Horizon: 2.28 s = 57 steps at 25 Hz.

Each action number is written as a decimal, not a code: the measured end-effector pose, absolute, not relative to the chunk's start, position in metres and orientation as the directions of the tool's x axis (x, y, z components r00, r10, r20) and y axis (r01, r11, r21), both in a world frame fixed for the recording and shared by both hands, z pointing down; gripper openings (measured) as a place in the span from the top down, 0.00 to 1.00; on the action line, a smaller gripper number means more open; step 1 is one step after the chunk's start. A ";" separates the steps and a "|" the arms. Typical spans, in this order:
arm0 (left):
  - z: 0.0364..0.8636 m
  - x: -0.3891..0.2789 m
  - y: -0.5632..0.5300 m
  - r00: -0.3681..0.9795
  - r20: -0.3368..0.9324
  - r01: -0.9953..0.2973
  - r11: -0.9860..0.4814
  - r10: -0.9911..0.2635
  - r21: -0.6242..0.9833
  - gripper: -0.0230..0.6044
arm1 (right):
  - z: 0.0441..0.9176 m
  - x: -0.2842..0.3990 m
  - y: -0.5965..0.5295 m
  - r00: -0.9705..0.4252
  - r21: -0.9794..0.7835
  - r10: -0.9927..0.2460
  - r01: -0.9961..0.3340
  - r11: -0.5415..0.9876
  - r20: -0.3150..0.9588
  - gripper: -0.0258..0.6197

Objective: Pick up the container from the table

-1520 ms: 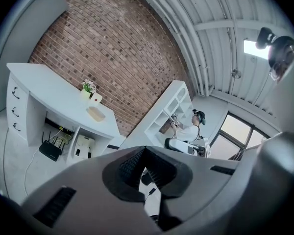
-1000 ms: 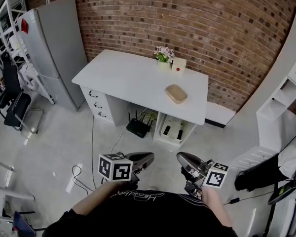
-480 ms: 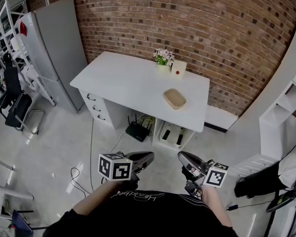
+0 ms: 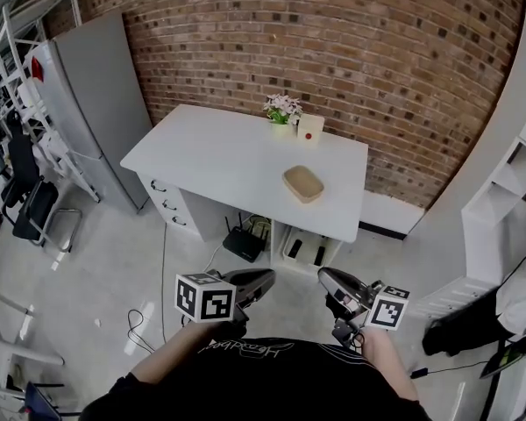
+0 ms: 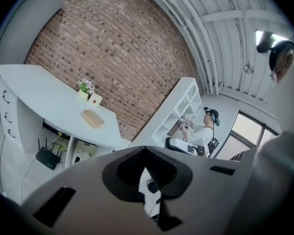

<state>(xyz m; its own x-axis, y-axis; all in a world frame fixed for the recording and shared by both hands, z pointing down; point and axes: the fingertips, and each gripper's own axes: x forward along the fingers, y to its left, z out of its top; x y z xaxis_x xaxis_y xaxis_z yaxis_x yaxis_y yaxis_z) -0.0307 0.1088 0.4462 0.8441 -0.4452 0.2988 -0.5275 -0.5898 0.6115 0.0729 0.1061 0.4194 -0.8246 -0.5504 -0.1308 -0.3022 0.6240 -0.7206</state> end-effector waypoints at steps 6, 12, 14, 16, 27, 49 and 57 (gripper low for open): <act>0.447 -0.025 0.103 0.848 0.306 -0.525 -0.599 -0.434 0.605 0.96 | 0.421 0.079 0.101 -0.815 -0.724 -0.565 -0.311 0.616 -0.131 0.96; 0.447 -0.022 0.092 0.852 0.307 -0.518 -0.602 -0.424 0.608 0.96 | 0.423 0.086 0.090 -0.800 -0.733 -0.585 -0.318 0.601 -0.133 0.96; 0.447 -0.020 0.086 0.854 0.305 -0.515 -0.603 -0.421 0.609 0.96 | 0.423 0.089 0.085 -0.794 -0.735 -0.593 -0.322 0.597 -0.134 0.96; 0.449 -0.018 0.080 0.858 0.305 -0.509 -0.607 -0.413 0.610 0.96 | 0.424 0.090 0.078 -0.789 -0.737 -0.599 -0.325 0.592 -0.133 0.96; 0.461 -0.016 0.017 0.871 0.306 -0.488 -0.598 -0.385 0.636 0.96 | 0.436 0.101 0.022 -0.754 -0.764 -0.649 -0.359 0.537 -0.103 0.95; 0.469 -0.007 -0.161 0.892 0.304 -0.449 -0.577 -0.336 0.682 0.96 | 0.446 0.106 -0.145 -0.728 -0.769 -0.683 -0.403 0.497 -0.060 0.96; 0.481 0.001 -0.211 0.904 0.314 -0.426 -0.564 -0.289 0.707 0.96 | 0.455 0.115 -0.192 -0.703 -0.784 -0.711 -0.427 0.452 -0.027 0.96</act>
